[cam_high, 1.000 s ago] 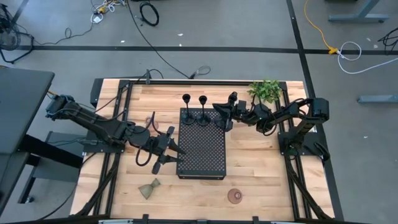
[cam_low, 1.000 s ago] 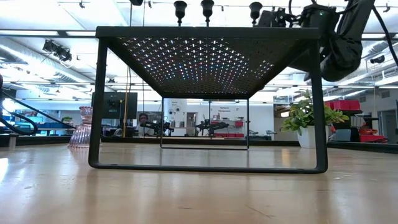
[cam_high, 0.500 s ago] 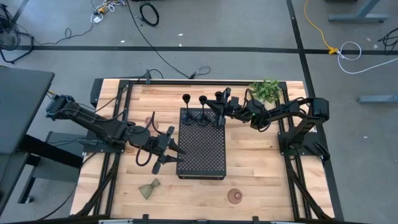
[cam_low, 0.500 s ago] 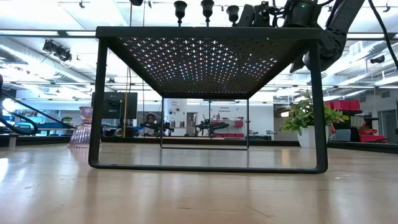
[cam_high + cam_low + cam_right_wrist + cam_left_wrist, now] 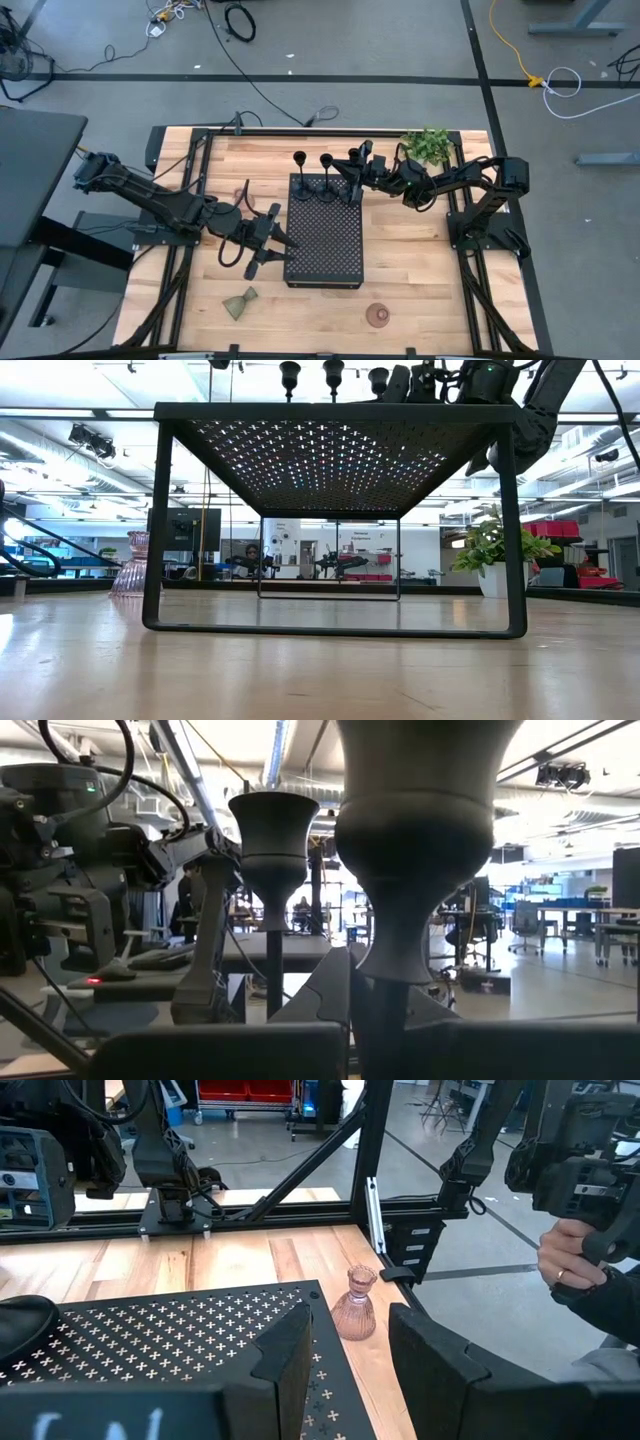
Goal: Pick & Place candle stick holders
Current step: Put the black candle holder on the shelf aligned with the other black candle holder
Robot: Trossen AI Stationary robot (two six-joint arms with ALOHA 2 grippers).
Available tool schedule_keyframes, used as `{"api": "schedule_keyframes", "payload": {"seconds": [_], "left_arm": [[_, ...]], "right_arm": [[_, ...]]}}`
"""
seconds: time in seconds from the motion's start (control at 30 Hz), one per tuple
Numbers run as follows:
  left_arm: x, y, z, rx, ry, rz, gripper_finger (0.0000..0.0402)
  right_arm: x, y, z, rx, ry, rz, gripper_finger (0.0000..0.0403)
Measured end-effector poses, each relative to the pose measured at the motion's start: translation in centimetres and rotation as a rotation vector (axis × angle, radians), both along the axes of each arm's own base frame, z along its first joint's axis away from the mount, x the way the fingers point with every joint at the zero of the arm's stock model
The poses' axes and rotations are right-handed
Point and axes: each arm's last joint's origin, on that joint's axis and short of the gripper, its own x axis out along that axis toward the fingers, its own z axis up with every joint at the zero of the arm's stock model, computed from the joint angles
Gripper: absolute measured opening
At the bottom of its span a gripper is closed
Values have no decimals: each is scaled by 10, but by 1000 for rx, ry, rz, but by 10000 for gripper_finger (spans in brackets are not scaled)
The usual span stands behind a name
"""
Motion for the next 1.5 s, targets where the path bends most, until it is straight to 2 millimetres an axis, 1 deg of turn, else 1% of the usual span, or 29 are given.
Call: {"api": "schedule_keyframes", "payload": {"seconds": [0.47,0.57,0.7,1.1,1.3,1.5], "left_arm": [[0,0,0,0,1,0,138],[0,0,0,0,1,0,138],[0,0,0,0,1,0,138],[0,0,0,0,1,0,138],[0,0,0,0,1,0,138],[0,0,0,0,1,0,138]], "right_arm": [[1,0,-4,21,40,4,0],[2,0,-5,16,49,27,9],[3,0,-8,31,83,40,37],[3,0,-9,33,92,49,143],[3,1,-9,31,94,52,177],[3,1,-9,26,95,58,196]]}}
